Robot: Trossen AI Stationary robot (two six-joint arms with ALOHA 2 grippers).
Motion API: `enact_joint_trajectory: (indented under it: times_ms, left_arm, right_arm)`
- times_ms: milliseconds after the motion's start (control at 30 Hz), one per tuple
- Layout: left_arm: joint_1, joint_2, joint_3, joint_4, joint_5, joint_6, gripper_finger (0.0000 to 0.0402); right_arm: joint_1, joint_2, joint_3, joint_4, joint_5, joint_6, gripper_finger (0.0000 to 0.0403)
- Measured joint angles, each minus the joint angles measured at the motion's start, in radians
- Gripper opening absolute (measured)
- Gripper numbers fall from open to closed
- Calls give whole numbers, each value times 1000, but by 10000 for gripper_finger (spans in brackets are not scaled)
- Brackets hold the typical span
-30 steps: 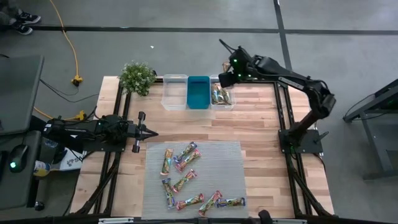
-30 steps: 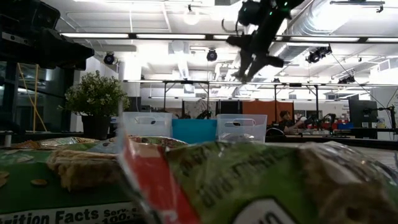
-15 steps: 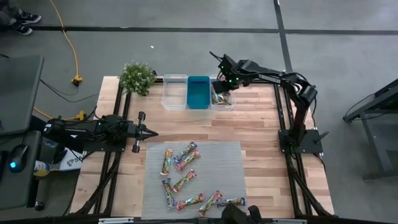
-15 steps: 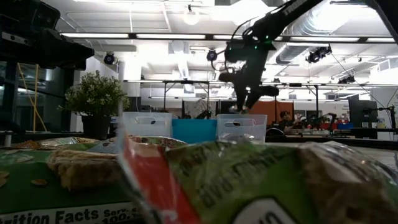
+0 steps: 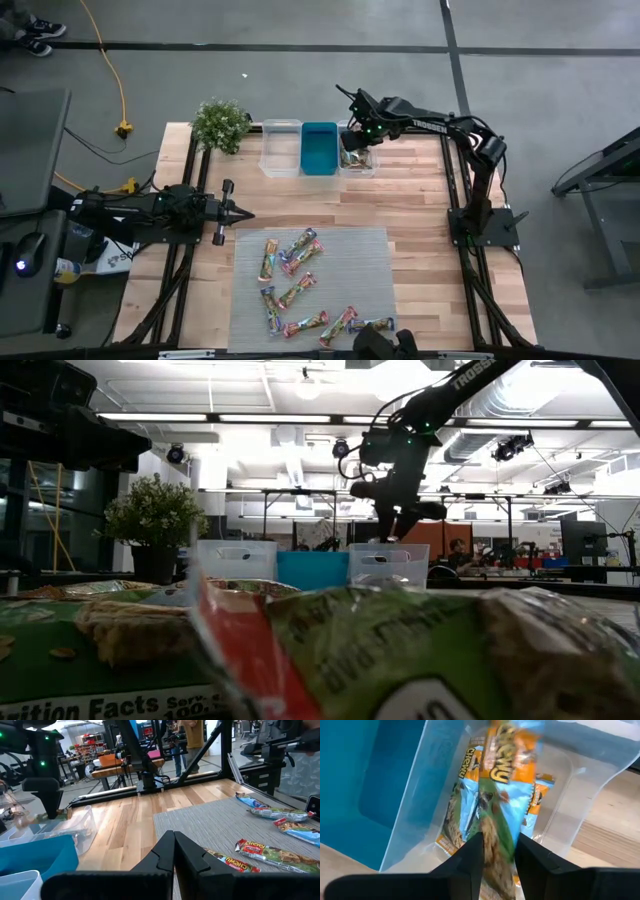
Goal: Pick and place Granola Bars by type
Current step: Put the orange granola bar into the right transparent bin, then put the blue granola bar into the blue bin
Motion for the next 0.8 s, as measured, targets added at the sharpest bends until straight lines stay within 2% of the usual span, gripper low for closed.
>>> enact_joint_trajectory:
  times_ms: [267,433,800]
  left_arm:
    - [0,0,0,0,0,0,1]
    - [0,0,0,0,0,0,1]
    - [0,0,0,0,0,0,1]
  right_arm:
    - [1,0,0,-6,5,8,133]
    - [1,-4,0,30,-46,-15,150]
    - [35,-131,0,130,-143,-85,152]
